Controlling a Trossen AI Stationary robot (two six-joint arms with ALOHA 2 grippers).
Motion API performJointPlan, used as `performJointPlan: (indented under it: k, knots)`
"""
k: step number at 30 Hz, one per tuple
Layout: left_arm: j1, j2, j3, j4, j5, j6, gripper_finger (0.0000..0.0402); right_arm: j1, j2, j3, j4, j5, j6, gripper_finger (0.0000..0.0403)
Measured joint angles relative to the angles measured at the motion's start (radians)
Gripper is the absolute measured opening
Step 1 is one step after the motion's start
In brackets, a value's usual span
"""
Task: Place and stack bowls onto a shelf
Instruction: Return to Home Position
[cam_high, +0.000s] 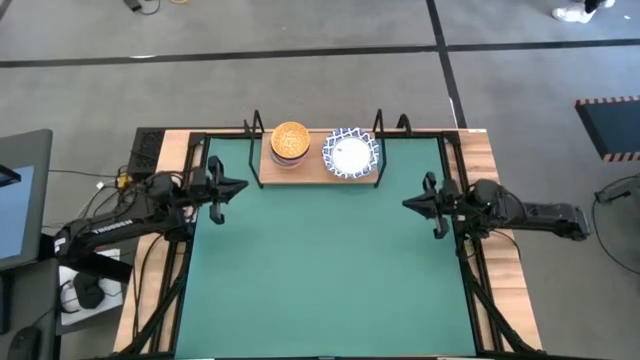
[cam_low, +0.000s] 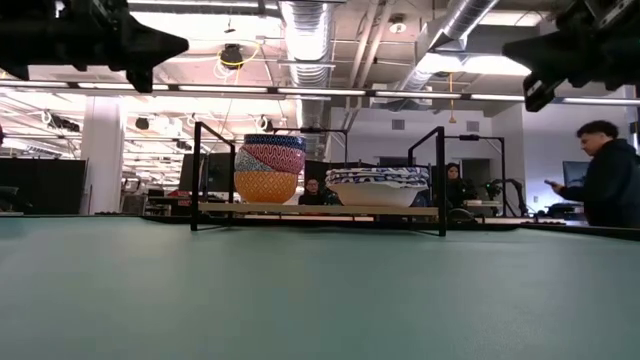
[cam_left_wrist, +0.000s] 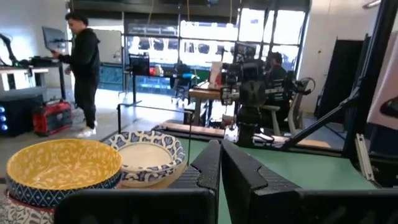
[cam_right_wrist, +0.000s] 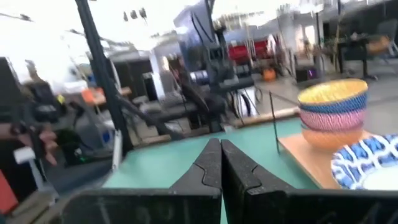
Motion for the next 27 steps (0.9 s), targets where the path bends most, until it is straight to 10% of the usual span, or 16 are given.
performJointPlan:
  k: [16,27]
  knots:
    - [-0.090,-0.241,-0.164,-0.016,-0.052,-0.094,0.0000,0.097,-0.150,-0.125,0.086,-0.077,0.074,0.0017]
    - [-0.211,-0.266,-0.183,-0.090,-0.113,-0.079,0.0000,0.227,-0.151,-0.126,0.097,0.056,0.006,0.0018]
